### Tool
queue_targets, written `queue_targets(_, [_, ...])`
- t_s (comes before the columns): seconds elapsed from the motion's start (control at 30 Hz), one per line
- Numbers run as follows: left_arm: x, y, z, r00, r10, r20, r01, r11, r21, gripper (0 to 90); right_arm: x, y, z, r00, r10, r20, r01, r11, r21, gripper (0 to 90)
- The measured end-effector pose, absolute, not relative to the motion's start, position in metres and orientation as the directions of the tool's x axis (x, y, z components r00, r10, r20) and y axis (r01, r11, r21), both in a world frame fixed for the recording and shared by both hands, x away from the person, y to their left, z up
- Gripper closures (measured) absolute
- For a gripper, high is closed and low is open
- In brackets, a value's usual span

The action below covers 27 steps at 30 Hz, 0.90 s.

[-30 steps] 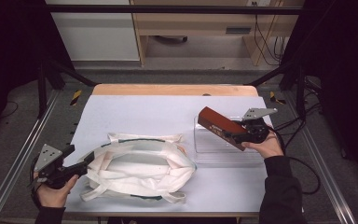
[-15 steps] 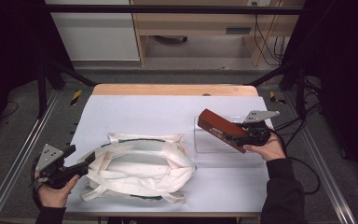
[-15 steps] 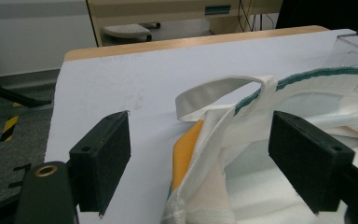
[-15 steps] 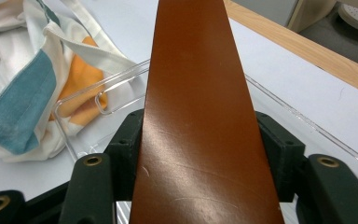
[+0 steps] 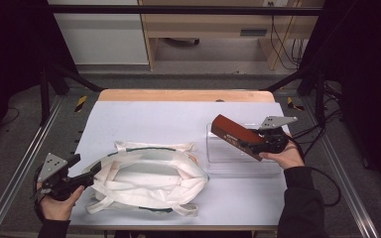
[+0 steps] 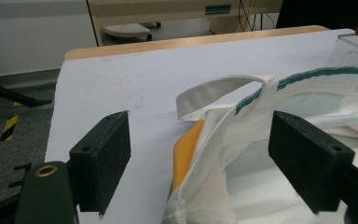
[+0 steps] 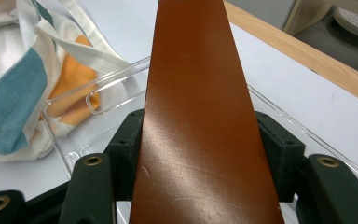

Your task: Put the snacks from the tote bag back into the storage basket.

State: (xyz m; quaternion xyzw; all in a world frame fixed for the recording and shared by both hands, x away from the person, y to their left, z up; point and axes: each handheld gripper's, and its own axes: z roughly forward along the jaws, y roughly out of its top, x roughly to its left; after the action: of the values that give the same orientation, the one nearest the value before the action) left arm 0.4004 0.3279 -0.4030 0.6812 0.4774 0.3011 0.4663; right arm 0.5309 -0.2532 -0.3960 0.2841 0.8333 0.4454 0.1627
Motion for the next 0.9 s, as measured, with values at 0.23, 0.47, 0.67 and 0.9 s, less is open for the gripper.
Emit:
queue_targets(0.23, [0.401, 0.327, -0.403, 0.365, 0.931, -0.026, 0.373, -0.121, 0.920, 20.7, 0.536, -0.256, -0.396, -0.794, 0.607, -0.015, 0.325, 0.446, 0.834, 43.2])
queue_targets(0.47, [0.401, 0.328, -0.403, 0.362, 0.932, -0.030, 0.372, -0.115, 0.921, 20.7, 0.538, -0.254, -0.396, -0.809, 0.587, -0.023, 0.312, 0.461, 0.831, 43.1])
queue_targets(0.67, [0.401, 0.327, -0.404, 0.365, 0.931, -0.026, 0.372, -0.120, 0.920, 20.7, 0.539, -0.253, -0.400, -0.825, 0.564, -0.039, 0.306, 0.504, 0.808, 43.1])
queue_targets(0.9, [0.401, 0.328, -0.404, 0.362, 0.932, -0.032, 0.373, -0.113, 0.921, 20.8, 0.541, -0.248, -0.407, -0.832, 0.555, -0.024, 0.327, 0.525, 0.786, 43.0])
